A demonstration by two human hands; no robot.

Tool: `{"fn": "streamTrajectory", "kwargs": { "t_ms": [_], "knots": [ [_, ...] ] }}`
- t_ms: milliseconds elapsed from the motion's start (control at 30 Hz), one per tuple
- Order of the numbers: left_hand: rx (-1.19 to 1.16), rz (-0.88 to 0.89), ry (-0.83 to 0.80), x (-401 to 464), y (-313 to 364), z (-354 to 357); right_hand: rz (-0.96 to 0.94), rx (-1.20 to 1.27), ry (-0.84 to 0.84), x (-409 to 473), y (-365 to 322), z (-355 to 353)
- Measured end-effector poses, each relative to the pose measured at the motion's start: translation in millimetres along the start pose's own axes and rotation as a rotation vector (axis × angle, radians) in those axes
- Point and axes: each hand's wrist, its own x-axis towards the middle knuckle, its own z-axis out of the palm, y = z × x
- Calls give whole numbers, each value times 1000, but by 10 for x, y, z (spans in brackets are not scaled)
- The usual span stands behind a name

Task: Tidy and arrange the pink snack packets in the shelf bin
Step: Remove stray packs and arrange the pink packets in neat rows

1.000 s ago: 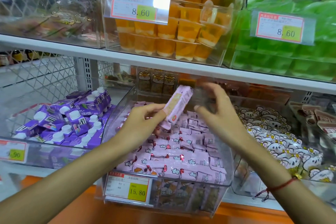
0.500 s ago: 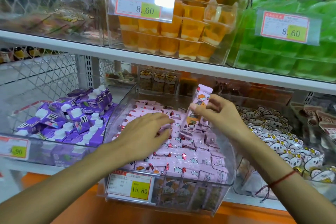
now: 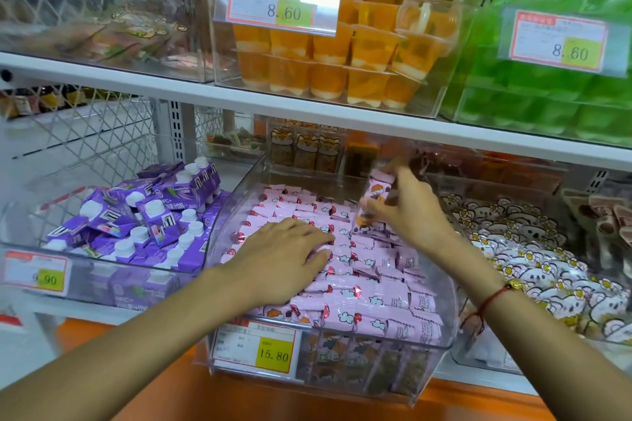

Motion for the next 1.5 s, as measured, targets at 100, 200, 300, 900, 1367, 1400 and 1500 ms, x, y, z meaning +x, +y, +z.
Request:
{"fn": "streamTrajectory", "kwargs": {
  "t_ms": [100, 200, 300, 900, 1367, 1400, 1500],
  "knots": [
    [-17, -1, 6, -1, -6, 14, -26, -122, -118, 35, 5, 35],
    [-27, -3, 8, -3, -13, 17, -23, -290, -324, 19, 27, 51],
    [-34, -3, 14, -5, -12, 11, -119, -393, -516, -24, 15, 50],
    [2, 105, -153, 529, 9, 15, -57, -439, -450, 414, 188, 57],
    [-43, 108, -126, 439, -65, -13, 1, -185, -419, 464, 165, 141],
    [-43, 106, -146, 440, -71, -12, -7, -189, -417, 457, 152, 141],
    [-41, 94, -175, 452, -67, -8, -70, -229, -383, 411, 130, 137]
  ]
}}
